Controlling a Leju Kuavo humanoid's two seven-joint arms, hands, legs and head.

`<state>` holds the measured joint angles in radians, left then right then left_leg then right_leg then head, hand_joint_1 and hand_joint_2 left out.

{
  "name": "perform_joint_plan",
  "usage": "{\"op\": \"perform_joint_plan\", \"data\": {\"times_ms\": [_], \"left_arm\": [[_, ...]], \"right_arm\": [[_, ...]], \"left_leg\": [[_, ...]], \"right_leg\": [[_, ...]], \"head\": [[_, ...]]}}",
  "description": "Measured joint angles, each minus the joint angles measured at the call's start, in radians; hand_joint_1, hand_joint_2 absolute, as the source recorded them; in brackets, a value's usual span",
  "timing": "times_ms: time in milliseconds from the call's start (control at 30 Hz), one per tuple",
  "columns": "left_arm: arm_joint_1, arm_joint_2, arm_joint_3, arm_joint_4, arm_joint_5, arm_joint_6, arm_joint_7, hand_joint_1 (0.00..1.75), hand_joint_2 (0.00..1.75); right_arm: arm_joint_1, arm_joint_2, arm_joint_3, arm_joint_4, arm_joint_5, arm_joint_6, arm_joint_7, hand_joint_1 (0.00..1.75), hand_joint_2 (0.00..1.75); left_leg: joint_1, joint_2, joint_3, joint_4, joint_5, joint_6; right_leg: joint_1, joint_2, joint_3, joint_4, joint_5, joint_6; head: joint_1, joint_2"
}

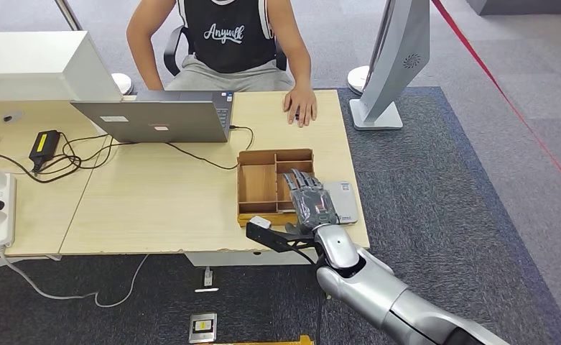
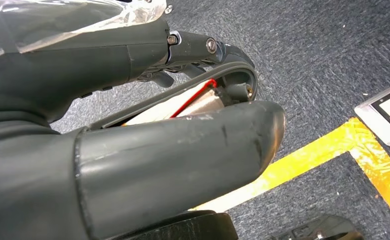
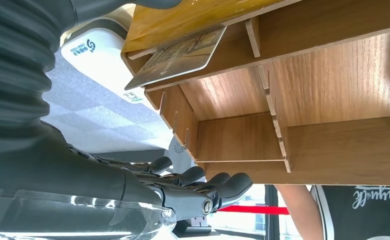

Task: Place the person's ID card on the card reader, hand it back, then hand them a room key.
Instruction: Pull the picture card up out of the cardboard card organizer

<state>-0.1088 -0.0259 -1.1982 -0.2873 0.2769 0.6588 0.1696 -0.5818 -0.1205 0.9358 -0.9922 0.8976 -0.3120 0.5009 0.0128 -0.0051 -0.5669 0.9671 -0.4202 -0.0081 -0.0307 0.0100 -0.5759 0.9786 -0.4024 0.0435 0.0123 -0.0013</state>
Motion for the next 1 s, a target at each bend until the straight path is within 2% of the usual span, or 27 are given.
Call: {"op": "perform_joint_plan", "data": {"times_ms": [667, 1000], "left_arm": [[0.002, 0.0, 0.0, 0.0, -0.013, 0.0, 0.014, 0.0, 0.0], [0.002, 0.0, 0.0, 0.0, -0.008, 0.0, 0.016, 0.0, 0.0]], "right_arm": [[0.002, -0.005, 0.0, 0.012, -0.018, 0.019, 0.017, 0.0, 1.75], [0.001, -0.005, -0.001, 0.048, -0.027, 0.01, -0.003, 0.03, 1.75]], "left_leg": [[0.0, 0.0, 0.0, 0.0, 0.0, 0.0], [0.0, 0.0, 0.0, 0.0, 0.0, 0.0]], "right_leg": [[0.0, 0.0, 0.0, 0.0, 0.0, 0.0], [0.0, 0.0, 0.0, 0.0, 0.0, 0.0]], "head": [[0.0, 0.0], [0.0, 0.0]]}}
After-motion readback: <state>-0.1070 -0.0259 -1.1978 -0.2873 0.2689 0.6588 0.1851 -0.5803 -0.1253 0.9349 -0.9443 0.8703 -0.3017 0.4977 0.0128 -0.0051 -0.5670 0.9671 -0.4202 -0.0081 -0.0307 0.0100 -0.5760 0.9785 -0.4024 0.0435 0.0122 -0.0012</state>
